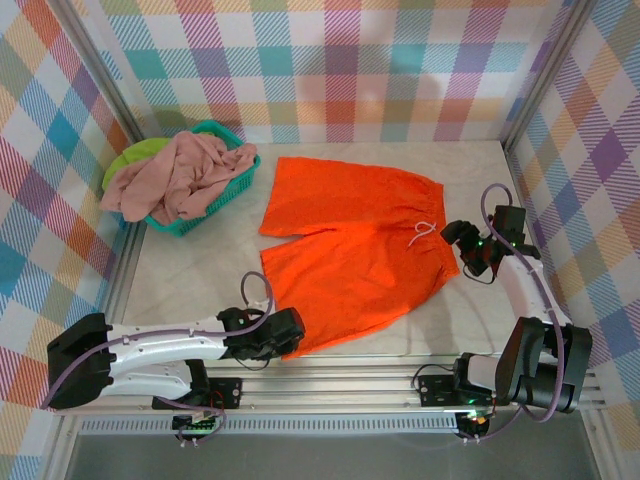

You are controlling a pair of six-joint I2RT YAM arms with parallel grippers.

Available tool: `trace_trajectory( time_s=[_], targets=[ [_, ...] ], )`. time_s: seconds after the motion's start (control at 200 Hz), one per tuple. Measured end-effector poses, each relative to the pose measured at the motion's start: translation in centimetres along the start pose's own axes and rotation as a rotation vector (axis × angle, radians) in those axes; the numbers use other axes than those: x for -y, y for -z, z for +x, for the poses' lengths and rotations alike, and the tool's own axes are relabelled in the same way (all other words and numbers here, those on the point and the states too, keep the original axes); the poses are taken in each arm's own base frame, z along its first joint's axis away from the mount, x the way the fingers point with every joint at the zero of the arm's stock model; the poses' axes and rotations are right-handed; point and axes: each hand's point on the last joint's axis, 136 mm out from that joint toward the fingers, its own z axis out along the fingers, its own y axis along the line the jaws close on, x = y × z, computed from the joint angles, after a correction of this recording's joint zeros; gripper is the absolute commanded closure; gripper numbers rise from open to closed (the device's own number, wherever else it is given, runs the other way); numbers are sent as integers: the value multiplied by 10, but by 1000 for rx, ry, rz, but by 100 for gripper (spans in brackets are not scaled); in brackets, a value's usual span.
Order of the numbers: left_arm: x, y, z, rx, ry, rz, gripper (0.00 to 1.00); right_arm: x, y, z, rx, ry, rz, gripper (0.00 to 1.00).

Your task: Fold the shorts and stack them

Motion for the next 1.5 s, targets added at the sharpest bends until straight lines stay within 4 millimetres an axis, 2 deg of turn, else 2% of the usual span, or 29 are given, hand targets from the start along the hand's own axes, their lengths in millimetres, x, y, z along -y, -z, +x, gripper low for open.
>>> trace_trajectory(
  time_s=[0.33, 0.485, 0.645, 0.85, 0.99, 1.185, 1.29, 1.5],
  targets=[
    [2, -14, 8, -37, -8, -25, 62, 1, 0, 2, -4, -1, 2, 19],
    [1, -19, 9, -40, -20, -42, 75, 2, 0, 3, -8, -3, 5, 19],
    [-6, -19, 8, -33, -37, -69, 100, 8, 0, 5, -6, -7, 25, 20],
    [-3, -20, -2, 0, -36, -58, 100, 21, -2, 11, -11, -20, 76, 23],
    [-3, -9, -33, 69, 24, -18, 100, 28, -3, 14, -17, -31, 103, 25],
    [-5, 13, -68, 162, 67, 54, 100, 41, -5, 21, -25, -59, 153, 35],
    [-6, 16, -74, 180, 70, 61, 100, 51, -9, 31, -49, -82, 175, 36],
    [-6, 12, -74, 176, 46, 49, 100, 63, -21, 43, -97, -123, 195, 40]
  ],
)
